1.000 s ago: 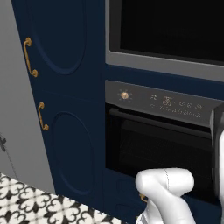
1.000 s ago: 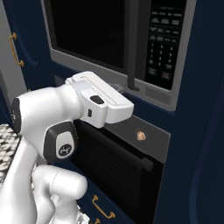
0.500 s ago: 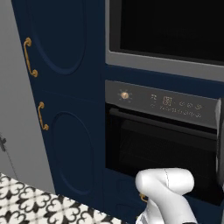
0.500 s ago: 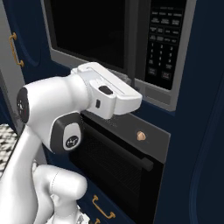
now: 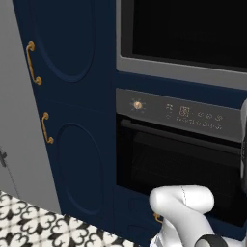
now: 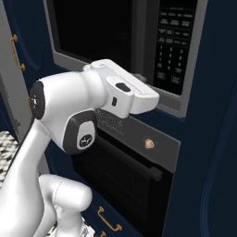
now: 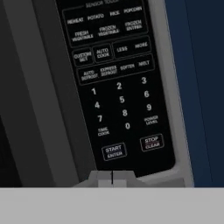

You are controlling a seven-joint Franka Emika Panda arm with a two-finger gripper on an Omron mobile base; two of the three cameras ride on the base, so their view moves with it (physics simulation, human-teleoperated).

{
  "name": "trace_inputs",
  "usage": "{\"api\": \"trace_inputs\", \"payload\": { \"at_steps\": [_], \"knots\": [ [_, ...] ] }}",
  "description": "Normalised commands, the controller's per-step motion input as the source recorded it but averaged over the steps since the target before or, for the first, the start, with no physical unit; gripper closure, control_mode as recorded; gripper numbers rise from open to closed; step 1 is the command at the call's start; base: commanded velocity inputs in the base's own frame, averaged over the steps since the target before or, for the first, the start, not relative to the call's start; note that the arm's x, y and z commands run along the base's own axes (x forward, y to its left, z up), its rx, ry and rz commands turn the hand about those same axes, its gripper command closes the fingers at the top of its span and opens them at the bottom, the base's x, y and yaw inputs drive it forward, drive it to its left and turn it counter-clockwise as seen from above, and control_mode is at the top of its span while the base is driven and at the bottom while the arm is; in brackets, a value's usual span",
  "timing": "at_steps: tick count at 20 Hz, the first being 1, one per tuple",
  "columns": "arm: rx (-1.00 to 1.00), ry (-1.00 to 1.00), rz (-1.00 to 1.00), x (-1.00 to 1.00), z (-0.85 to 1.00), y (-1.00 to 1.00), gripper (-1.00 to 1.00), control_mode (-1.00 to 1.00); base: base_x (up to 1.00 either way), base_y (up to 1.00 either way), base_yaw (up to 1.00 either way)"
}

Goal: Pick the cucumber from the sink and place it in the bowl. Then pick the bowl and place it in the microwave. Then close the microwave door and press the start button.

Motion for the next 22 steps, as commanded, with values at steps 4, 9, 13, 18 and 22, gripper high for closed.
{"api": "trace_inputs", "payload": {
  "at_steps": [4,9,13,18,22],
  "knots": [
    [0.09,0.00,0.09,0.36,0.00,-0.09,1.00,-1.00,0.00,0.00,0.00],
    [0.15,0.00,0.09,0.05,0.00,-0.20,1.00,-1.00,0.00,0.00,0.00],
    [0.09,0.00,0.07,0.06,0.00,-0.14,1.00,-1.00,0.00,0.00,0.00],
    [0.06,0.00,0.05,0.13,0.00,-0.06,1.00,-1.00,0.00,0.00,0.00],
    [0.12,0.00,0.08,0.01,0.00,-0.23,1.00,-1.00,0.00,0.00,0.00]
  ]
}}
